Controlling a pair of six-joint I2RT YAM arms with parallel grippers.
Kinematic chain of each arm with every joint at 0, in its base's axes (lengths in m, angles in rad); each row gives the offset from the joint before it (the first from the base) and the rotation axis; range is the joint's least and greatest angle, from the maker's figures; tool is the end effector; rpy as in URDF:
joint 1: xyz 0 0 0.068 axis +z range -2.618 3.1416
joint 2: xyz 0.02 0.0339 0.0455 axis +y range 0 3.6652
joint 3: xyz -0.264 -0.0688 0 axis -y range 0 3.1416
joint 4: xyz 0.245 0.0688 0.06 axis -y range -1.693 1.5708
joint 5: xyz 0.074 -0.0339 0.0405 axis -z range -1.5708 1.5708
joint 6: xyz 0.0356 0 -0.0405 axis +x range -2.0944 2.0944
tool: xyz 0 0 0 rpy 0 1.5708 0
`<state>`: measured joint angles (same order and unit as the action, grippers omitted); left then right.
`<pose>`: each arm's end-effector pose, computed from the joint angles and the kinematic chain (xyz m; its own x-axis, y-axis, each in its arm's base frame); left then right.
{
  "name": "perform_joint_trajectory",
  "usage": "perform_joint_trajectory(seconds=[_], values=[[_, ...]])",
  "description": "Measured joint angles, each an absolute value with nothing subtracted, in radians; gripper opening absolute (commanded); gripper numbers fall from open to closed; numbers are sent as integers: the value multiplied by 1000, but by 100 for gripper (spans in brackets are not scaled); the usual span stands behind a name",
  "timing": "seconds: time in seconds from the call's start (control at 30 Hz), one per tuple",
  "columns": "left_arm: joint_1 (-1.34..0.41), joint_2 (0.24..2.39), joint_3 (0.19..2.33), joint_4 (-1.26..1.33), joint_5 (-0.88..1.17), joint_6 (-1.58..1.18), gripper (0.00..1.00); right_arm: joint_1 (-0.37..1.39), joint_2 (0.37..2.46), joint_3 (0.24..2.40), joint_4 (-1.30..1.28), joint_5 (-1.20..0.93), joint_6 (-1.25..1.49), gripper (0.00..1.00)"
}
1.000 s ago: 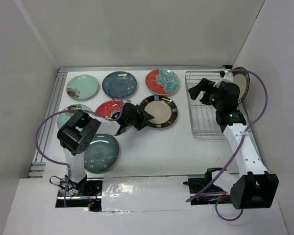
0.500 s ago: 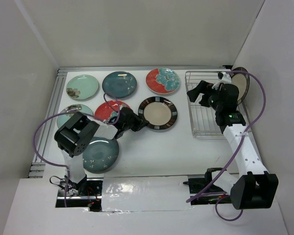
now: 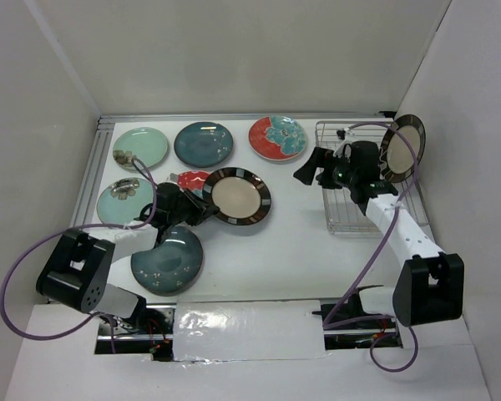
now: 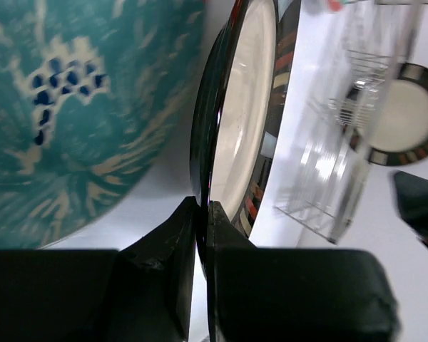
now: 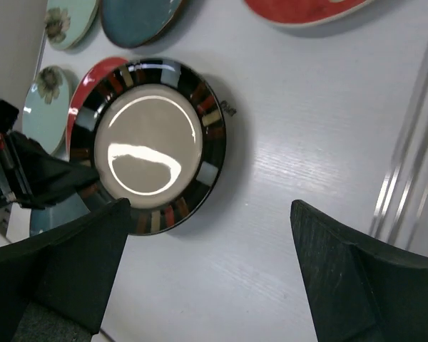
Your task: Load the plates into the dish rack
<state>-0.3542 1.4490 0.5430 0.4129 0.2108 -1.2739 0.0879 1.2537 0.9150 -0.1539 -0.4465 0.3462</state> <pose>0.2620 -0.1048 0.1682 -0.6195 -0.7679 -0.1630 -0.2748 0.4066 -0.8713 0.2798 0.0401 0.2893 -0.5986 0.2545 -0.7595 -0.2711 0.8278 0.4911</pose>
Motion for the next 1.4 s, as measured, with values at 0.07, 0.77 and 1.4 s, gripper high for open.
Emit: perform_joint_trajectory(seconds=[0.07, 0.77, 1.4], values=[[-326, 1422, 543, 420, 248, -1256, 0, 110, 1284, 918, -154, -467, 347, 99], [-259, 1335, 543, 686, 702, -1196, 0, 260, 1461, 982, -27, -666, 424, 31], [-178, 1313, 878, 99, 624, -817, 99, 180, 1442, 1290, -316, -381, 121, 0]])
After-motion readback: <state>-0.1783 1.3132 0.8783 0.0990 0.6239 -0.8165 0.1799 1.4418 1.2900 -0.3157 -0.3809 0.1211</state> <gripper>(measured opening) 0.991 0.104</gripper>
